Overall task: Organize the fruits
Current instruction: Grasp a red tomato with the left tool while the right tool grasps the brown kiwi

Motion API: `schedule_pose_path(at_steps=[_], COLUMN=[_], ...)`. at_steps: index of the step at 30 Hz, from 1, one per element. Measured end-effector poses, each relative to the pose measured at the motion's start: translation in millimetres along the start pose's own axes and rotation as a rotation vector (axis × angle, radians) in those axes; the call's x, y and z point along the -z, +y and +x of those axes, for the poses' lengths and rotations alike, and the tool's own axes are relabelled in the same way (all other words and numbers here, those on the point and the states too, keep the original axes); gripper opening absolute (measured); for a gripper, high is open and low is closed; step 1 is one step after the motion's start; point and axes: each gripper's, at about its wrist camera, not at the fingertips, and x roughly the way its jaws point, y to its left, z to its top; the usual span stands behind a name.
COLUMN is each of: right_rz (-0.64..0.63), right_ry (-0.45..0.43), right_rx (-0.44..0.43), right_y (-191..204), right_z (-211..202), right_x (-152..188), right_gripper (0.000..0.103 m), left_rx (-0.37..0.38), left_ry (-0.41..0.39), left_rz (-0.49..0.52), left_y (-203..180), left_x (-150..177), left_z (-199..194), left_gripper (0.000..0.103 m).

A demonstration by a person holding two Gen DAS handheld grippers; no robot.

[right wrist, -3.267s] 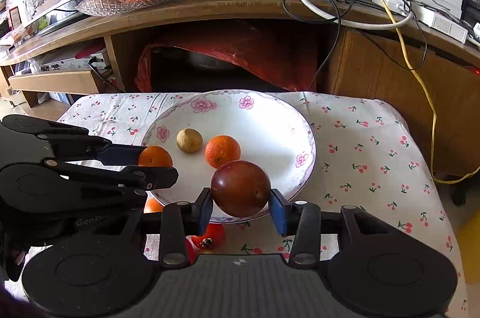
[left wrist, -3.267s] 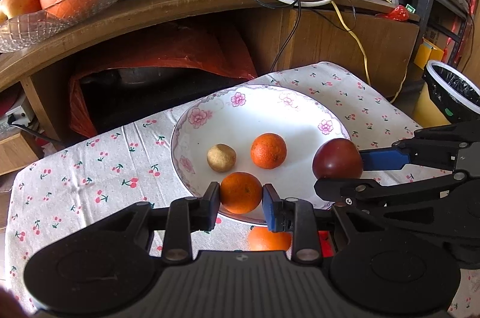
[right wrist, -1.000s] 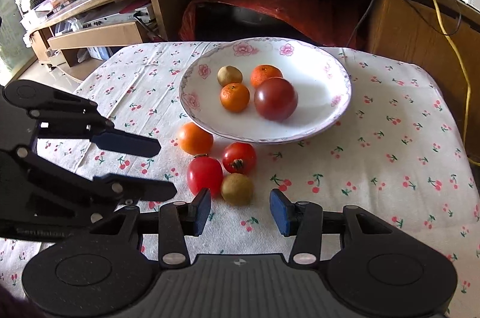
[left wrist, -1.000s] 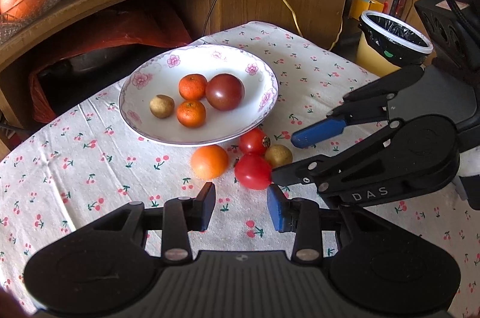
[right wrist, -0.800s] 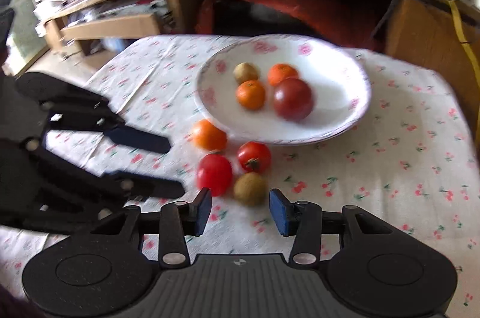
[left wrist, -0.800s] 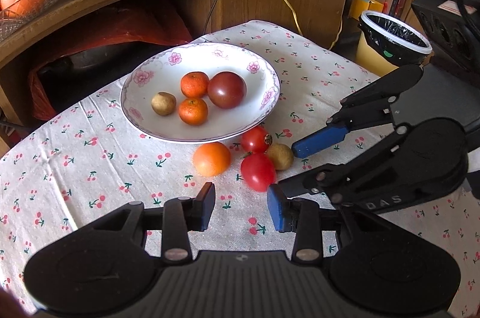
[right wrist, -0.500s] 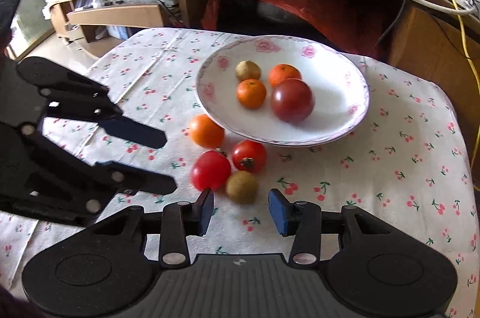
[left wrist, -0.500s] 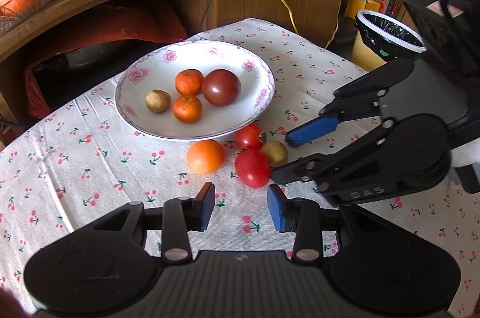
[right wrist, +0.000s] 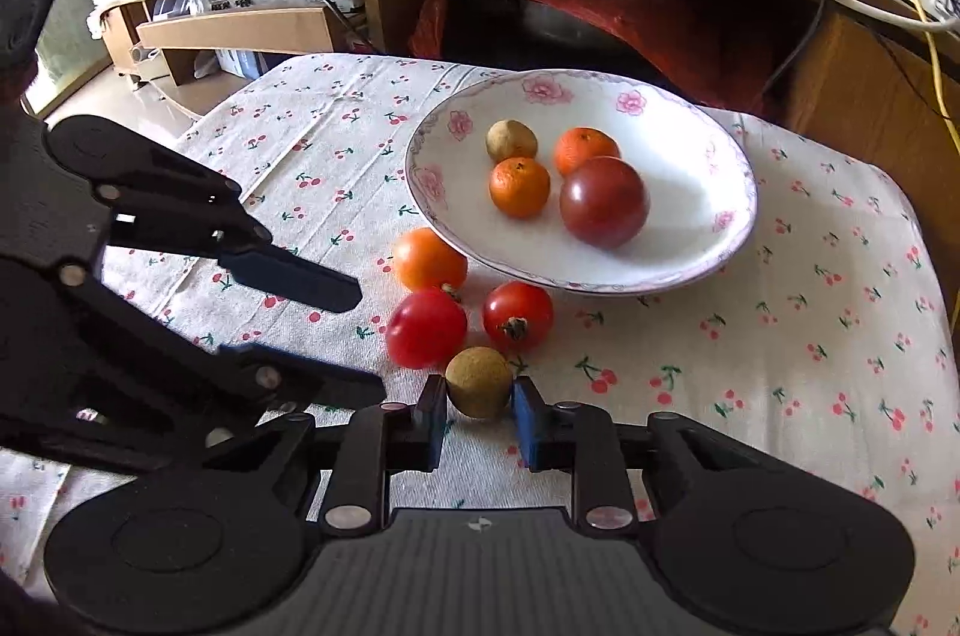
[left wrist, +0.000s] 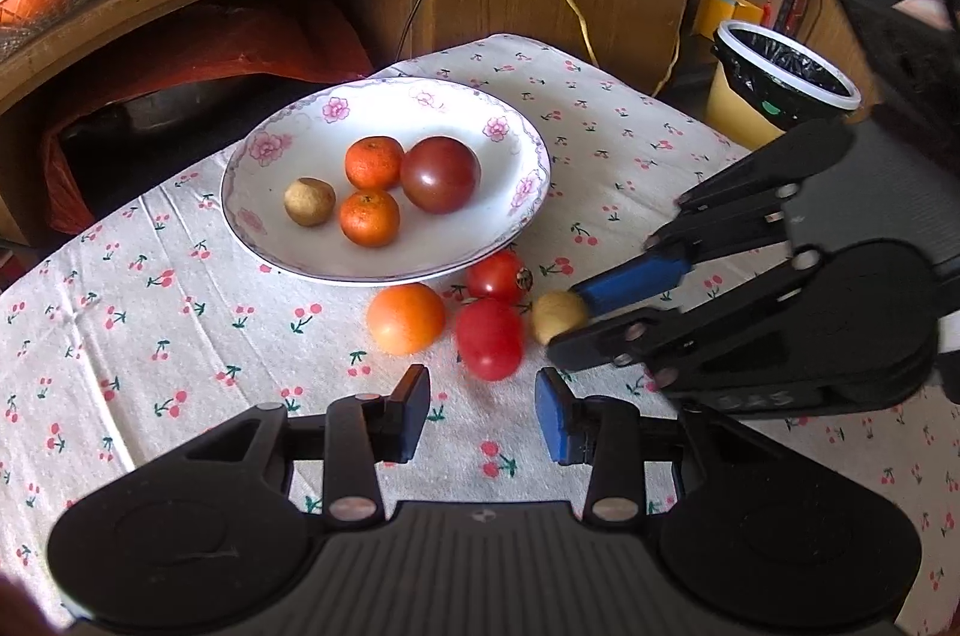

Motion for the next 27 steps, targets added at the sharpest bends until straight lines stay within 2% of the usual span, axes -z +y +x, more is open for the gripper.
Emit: schedule_pose_path(at_steps=[7, 13, 17, 19, 27], right_rz=[0.043, 0.074, 0.087, 0.087, 0.064], right_ry=[-0.004, 0.021, 0.031, 0.031, 0.045], right_rx=[0.052, 0.066, 0.073, 0.075, 0.067], right_y=[-13.9, -24.9, -29.7, -30.3, -22.6], right_z=[-11.3, -12.8, -12.5, -12.8, -11.3], right_x=[5.7, 16.1, 19.1, 18.8, 19.2], right_gripper=[0.019, 0.019, 0.019, 0.019, 0.019], left_rx=[0.001, -0.029, -0.066, -0.069, -0.056], left_ry=[0.007, -0.024, -0.029, -0.029, 0.000], left_rz=[-0.030, -0.034, 0.005, 0.001, 0.023], left_y=[-8.5, -15.3, -22.6, -22.2, -25.1], left_x=[-4.7, -9.7, -9.4, -9.5, -1.3], left_z=[21.3, 30.9, 31.9, 30.5, 15.1], left_gripper=[0.046, 0.046, 0.042, 0.036, 0.036])
